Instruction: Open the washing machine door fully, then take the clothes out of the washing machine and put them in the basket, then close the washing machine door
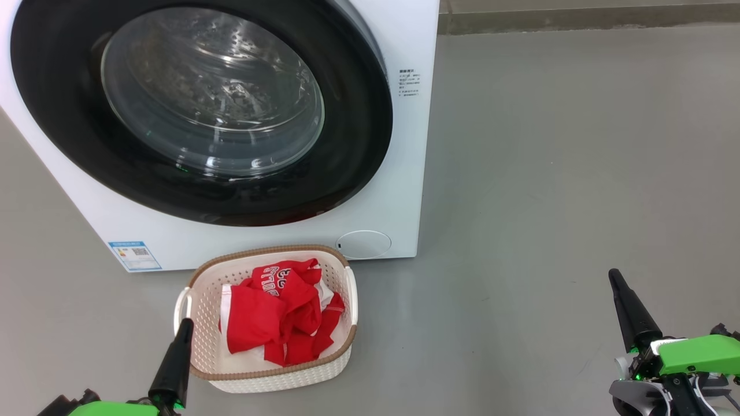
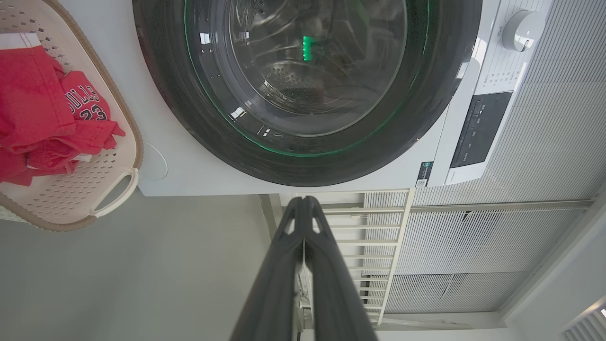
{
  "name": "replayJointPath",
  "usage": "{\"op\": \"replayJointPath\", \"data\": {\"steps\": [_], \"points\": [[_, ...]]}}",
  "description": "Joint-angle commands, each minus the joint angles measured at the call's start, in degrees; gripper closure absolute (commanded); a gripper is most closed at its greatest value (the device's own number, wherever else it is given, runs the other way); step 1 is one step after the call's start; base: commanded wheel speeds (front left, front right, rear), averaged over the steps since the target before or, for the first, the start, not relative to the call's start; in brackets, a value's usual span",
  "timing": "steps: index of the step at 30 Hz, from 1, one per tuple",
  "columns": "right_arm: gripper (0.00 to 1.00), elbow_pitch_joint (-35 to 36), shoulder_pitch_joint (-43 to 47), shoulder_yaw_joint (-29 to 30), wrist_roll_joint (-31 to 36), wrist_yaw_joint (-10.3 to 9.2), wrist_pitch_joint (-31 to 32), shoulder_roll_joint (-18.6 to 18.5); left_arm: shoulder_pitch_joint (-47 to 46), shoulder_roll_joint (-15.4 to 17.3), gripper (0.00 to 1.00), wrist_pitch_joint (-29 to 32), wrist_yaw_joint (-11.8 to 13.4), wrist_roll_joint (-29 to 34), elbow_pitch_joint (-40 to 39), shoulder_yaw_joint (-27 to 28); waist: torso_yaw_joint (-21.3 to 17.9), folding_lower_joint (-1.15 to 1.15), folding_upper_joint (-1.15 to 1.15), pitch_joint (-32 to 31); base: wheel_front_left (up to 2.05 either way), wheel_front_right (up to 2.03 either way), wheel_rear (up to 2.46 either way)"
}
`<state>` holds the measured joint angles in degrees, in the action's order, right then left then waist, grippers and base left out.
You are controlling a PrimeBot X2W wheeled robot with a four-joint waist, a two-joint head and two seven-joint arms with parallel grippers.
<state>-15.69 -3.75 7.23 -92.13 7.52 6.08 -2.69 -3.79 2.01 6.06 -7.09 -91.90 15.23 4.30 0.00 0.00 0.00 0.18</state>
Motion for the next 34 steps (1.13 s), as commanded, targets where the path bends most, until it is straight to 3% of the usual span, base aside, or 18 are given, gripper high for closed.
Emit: {"op": "replayJointPath", "data": {"steps": [1,34], "points": [[1.00,1.7,-2.4,-0.8,-0.1,-0.03,0.3,-0.3,-2.4,1.0,1.00,0.3,-0.4,-0.4,-1.2,2.1,0.0,0.00,0.00,0.0,0.00,0.00,0.00],[1.00,1.7,-2.4,-0.8,-0.1,-0.03,0.4,-0.3,-2.4,0.9,1.00,0.4,-0.4,-0.3,-1.2,2.2,0.0,0.00,0.00,0.0,0.00,0.00,0.00]]}}
